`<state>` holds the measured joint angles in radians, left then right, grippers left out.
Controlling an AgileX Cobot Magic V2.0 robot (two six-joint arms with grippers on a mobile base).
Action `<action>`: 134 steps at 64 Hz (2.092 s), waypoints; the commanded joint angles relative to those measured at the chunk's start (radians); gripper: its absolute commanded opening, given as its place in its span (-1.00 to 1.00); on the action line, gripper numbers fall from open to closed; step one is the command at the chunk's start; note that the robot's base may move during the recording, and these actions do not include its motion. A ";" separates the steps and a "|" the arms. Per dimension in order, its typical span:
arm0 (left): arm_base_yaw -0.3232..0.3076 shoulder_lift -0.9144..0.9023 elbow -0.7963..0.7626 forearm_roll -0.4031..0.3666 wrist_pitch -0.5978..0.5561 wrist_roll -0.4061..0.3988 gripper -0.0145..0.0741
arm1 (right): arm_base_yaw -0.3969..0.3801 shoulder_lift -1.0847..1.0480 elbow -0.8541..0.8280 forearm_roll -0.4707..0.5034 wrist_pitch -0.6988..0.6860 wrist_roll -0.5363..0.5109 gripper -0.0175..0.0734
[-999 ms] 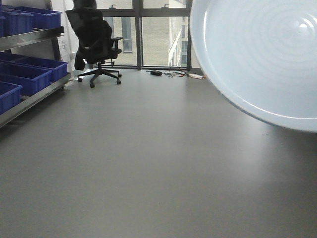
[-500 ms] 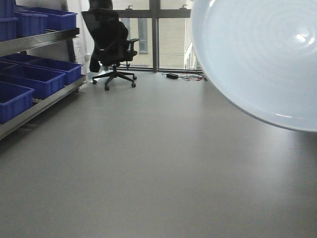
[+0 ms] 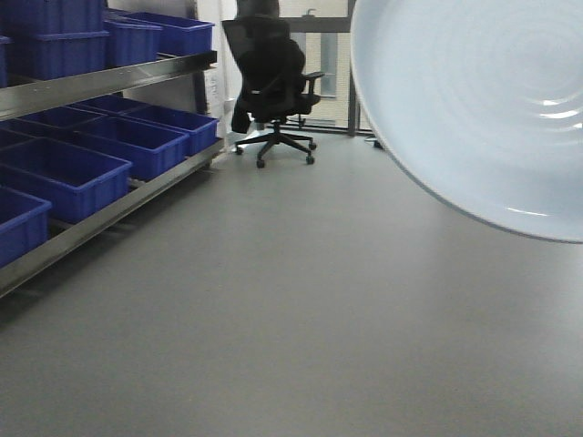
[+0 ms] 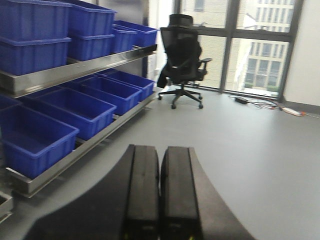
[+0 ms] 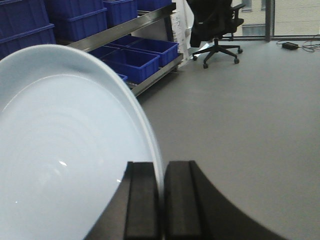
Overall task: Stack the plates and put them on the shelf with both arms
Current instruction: 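Turn the base toward the rack of blue bins, plates held in right gripper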
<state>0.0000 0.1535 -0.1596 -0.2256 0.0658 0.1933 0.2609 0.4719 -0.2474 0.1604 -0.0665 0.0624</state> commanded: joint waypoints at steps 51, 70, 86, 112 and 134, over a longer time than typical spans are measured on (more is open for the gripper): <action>0.000 0.012 -0.032 -0.008 -0.080 -0.004 -0.49 | 0.000 0.003 -0.032 0.005 -0.101 0.000 -0.51; 0.000 0.012 -0.032 -0.008 -0.080 -0.004 -0.49 | 0.000 0.003 -0.032 0.005 -0.101 0.000 -0.51; 0.000 0.012 -0.032 -0.008 -0.080 -0.004 -0.49 | 0.000 0.003 -0.032 0.005 -0.101 0.000 -0.51; 0.000 0.012 -0.032 -0.008 -0.080 -0.004 -0.49 | 0.000 0.003 -0.032 0.005 -0.101 0.000 -0.51; 0.000 0.012 -0.032 -0.008 -0.080 -0.004 -0.49 | 0.000 0.003 -0.032 0.005 -0.101 0.000 -0.51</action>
<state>0.0000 0.1535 -0.1596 -0.2256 0.0658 0.1933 0.2609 0.4719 -0.2474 0.1604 -0.0665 0.0624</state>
